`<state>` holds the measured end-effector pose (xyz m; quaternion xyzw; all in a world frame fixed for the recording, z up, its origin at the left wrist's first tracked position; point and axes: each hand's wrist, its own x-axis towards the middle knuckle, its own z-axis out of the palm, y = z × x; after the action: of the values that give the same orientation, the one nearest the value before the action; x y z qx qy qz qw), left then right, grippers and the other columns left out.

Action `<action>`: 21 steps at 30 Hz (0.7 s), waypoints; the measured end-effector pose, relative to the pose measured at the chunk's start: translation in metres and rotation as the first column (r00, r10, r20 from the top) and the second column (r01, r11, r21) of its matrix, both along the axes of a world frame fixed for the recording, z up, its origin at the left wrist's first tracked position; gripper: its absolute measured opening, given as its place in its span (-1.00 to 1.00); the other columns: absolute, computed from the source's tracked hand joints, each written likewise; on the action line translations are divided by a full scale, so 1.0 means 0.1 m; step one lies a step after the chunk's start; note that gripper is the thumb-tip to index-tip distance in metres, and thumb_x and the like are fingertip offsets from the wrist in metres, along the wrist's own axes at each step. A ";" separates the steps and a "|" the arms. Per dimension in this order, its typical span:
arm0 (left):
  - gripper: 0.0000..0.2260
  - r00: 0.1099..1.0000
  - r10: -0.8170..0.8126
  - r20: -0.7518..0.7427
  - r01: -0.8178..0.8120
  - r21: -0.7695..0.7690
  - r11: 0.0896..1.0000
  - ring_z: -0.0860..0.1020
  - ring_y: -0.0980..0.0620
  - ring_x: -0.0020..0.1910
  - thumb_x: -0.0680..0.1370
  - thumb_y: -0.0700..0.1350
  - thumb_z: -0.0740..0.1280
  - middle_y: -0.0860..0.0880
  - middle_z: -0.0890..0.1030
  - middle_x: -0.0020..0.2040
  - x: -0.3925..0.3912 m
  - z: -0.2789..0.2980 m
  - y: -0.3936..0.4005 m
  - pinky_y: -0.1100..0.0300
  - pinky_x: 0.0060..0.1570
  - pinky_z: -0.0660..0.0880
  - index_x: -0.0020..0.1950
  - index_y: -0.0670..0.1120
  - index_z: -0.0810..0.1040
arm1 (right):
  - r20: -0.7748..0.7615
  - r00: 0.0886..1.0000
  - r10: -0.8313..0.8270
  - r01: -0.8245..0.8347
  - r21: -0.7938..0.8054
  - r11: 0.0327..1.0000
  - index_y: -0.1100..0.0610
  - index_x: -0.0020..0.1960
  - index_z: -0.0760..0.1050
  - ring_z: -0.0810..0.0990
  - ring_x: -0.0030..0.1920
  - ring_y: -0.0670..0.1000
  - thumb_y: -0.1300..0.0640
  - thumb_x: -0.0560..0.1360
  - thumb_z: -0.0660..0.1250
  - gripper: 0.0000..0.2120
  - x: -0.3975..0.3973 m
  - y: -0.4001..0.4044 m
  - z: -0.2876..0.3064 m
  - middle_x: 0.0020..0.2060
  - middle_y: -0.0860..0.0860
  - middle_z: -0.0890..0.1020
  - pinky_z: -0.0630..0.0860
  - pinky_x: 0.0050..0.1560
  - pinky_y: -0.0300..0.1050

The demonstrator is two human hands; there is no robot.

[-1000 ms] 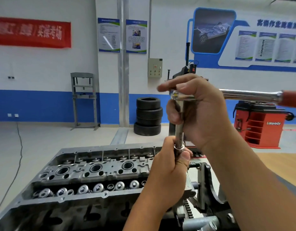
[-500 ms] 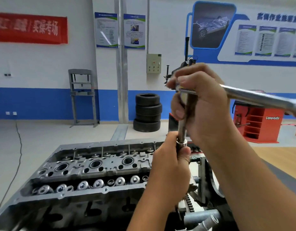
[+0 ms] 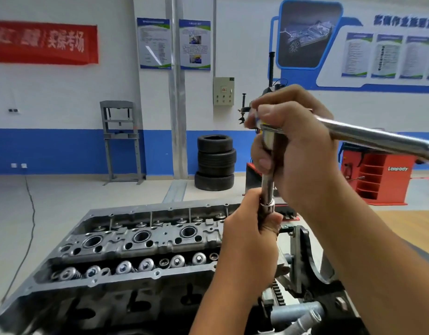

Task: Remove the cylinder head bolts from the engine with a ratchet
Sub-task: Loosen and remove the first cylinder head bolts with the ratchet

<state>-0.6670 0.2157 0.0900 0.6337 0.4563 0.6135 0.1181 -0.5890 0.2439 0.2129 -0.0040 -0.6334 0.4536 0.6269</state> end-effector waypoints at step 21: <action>-0.76 0.995 -0.061 -0.079 0.052 -0.112 0.992 0.58 0.03 -0.12 0.69 -0.18 0.25 0.04 0.64 -0.12 -0.06 0.03 -0.01 0.08 -0.10 0.55 0.07 0.20 0.39 | 0.017 0.905 0.425 -0.416 -0.169 0.894 0.14 -0.10 0.48 0.23 -0.60 -0.05 0.08 0.33 0.29 -0.81 0.24 0.12 0.03 -0.22 0.12 0.52 0.11 -0.40 -0.20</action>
<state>-0.6731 0.2147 0.0929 0.6635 0.4758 0.5572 0.1512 -0.5651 0.2556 0.2156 0.0700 -0.5970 0.6278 0.4945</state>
